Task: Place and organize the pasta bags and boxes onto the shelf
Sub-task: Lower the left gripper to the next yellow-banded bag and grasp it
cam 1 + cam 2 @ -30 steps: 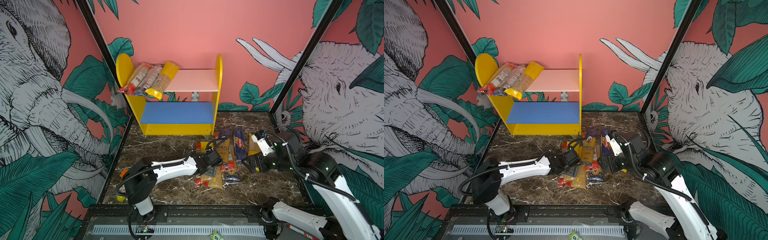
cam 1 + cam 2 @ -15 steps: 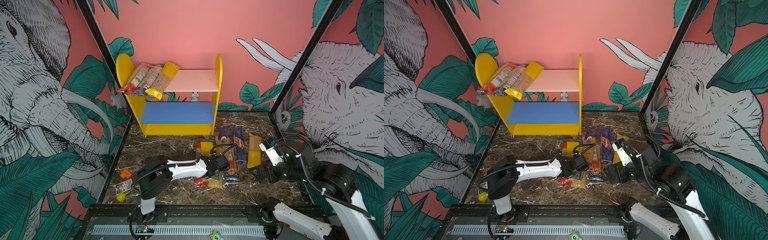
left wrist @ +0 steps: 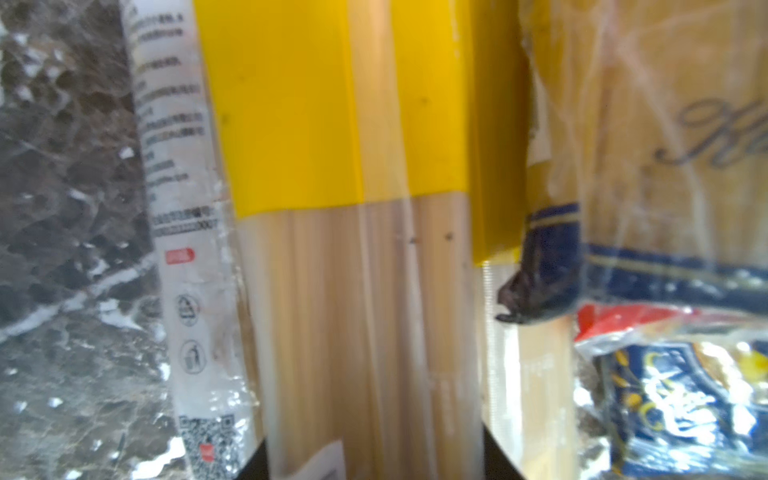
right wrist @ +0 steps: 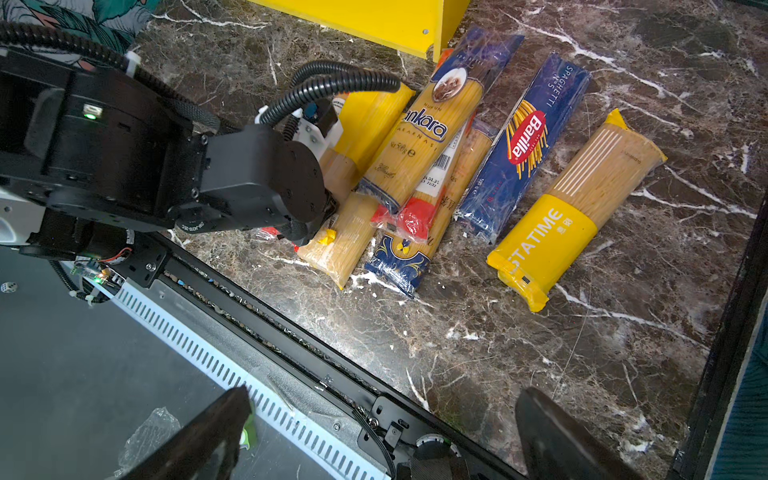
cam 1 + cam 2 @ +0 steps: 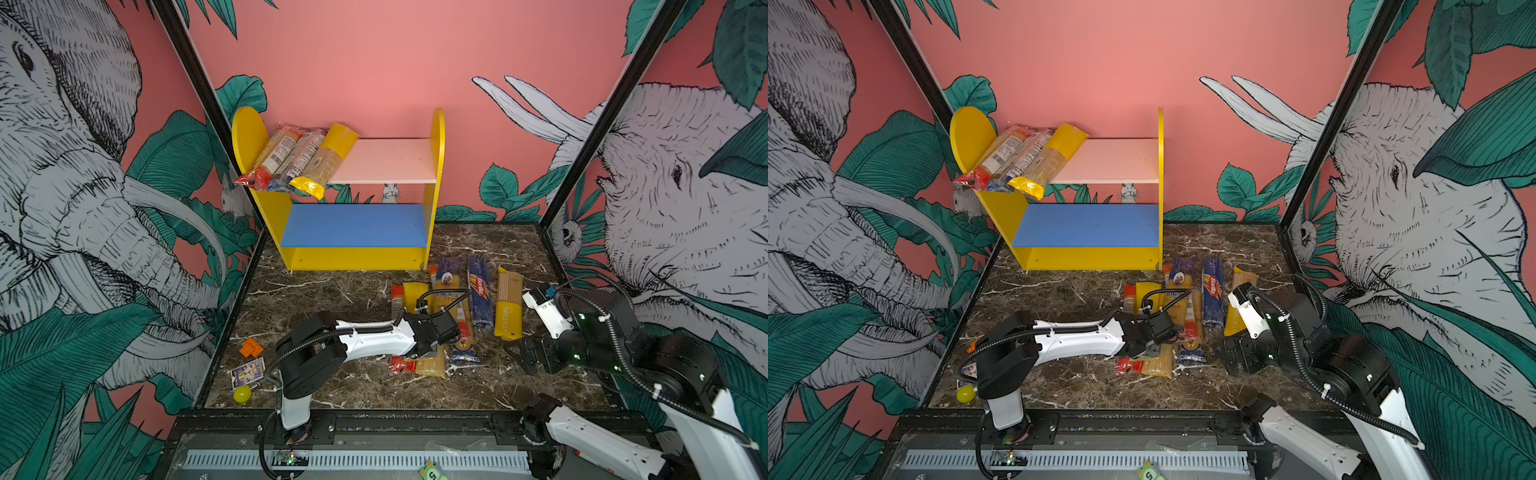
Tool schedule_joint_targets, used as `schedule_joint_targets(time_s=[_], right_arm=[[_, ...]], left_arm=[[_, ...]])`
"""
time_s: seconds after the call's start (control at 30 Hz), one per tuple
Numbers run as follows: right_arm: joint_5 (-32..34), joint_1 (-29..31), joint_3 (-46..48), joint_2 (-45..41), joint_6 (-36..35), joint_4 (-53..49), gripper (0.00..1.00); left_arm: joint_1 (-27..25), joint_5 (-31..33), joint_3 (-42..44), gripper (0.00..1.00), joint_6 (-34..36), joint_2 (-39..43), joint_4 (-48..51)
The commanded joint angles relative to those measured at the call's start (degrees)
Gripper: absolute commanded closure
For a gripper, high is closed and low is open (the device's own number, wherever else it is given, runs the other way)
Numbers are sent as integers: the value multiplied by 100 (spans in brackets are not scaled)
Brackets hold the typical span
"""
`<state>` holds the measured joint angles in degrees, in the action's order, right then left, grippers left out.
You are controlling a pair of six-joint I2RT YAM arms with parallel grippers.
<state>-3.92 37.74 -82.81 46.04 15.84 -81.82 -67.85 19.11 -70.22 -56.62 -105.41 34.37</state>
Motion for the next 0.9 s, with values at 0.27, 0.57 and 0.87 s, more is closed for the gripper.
schedule_joint_targets(time_s=[0.27, 0.57, 0.87], right_arm=[[-116, 23, 16, -52, -49, 23, 1], [-414, 19, 0, 98, 93, 363, 1], [-596, 23, 79, 398, 231, 1000, 1]], left_arm=[[-29, 288, 132, 100, 335, 1084, 847], [-29, 913, -190, 100, 623, 2276, 1660], [-32, 1729, -1109, 100, 1399, 3650, 3012]])
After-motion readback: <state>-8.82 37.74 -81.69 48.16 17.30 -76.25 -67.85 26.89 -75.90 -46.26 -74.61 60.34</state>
